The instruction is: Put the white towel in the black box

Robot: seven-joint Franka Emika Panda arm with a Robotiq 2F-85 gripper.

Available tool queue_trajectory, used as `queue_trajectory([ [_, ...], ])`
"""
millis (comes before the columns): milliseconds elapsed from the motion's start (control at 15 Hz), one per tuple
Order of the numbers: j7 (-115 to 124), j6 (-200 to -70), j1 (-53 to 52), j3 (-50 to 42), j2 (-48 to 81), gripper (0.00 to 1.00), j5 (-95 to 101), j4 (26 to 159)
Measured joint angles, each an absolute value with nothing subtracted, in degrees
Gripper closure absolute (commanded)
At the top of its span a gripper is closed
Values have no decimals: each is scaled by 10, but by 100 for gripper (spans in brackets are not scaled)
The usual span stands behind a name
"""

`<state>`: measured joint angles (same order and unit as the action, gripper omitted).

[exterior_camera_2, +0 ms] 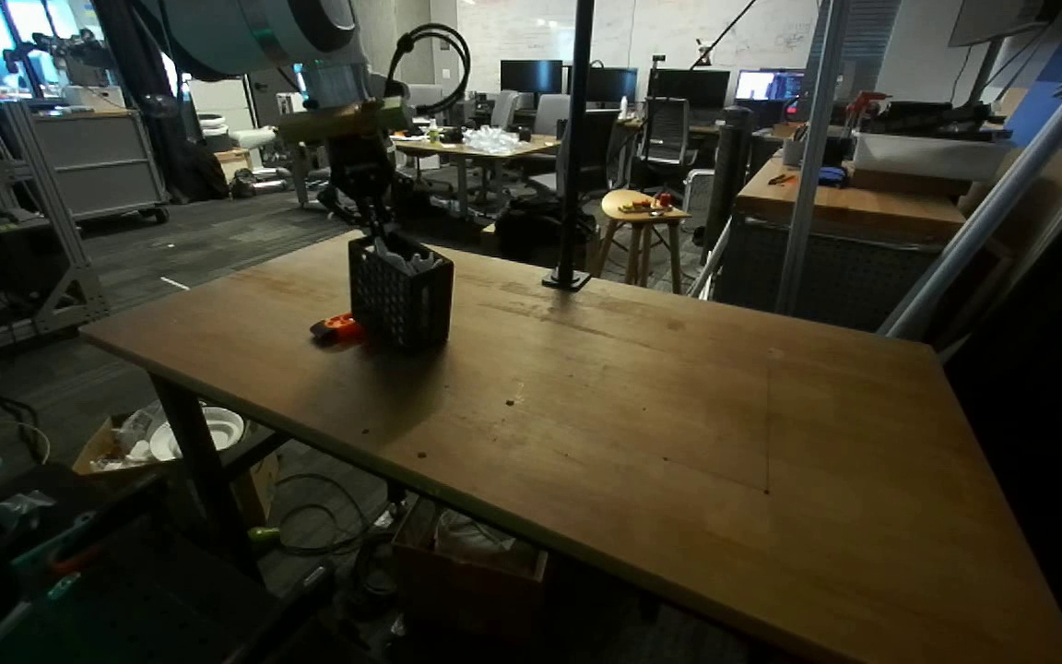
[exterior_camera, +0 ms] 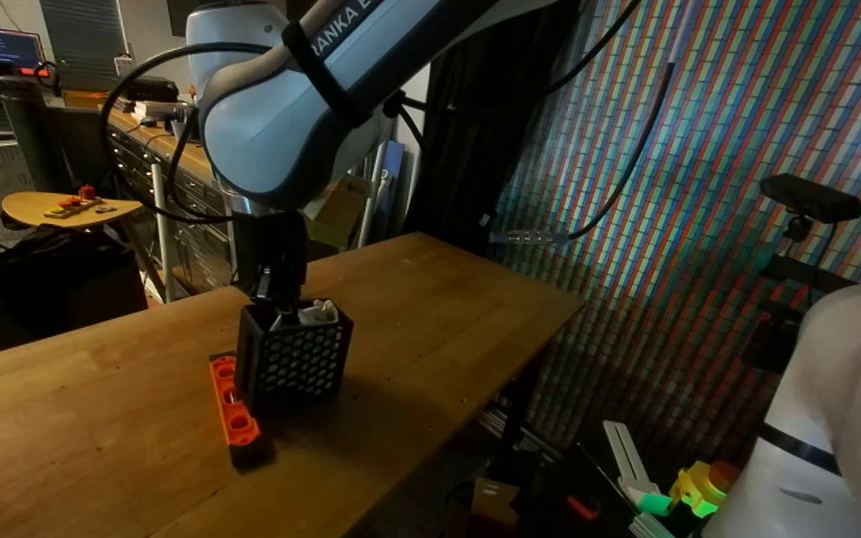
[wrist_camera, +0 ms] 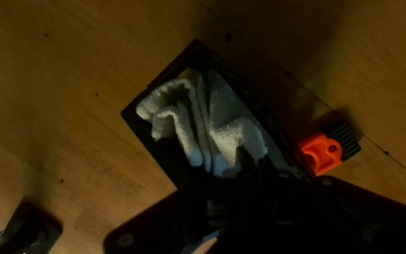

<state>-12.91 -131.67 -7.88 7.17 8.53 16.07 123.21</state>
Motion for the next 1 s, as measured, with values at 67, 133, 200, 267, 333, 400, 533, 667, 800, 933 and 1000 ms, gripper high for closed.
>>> queue_trajectory([
  [67,-123,-1308,-79,72,83,94,165,1230],
  [133,-119,-1301,-80,72,82,94,167,1229],
  [200,-116,-1295,-80,72,82,93,167,1228],
  [267,-113,-1292,-80,72,81,94,167,1228],
  [333,-110,-1289,-80,72,81,94,167,1228],
  [400,-107,-1287,-80,72,80,95,167,1227],
  [533,-101,-1287,-80,72,79,95,167,1227],
  [667,-93,-1288,-80,72,78,94,167,1227],
  [800,-83,-1291,-80,72,78,94,167,1228],
  [933,-69,-1302,-80,72,78,93,165,1231],
  [1000,-61,-1312,-80,71,79,94,163,1234],
])
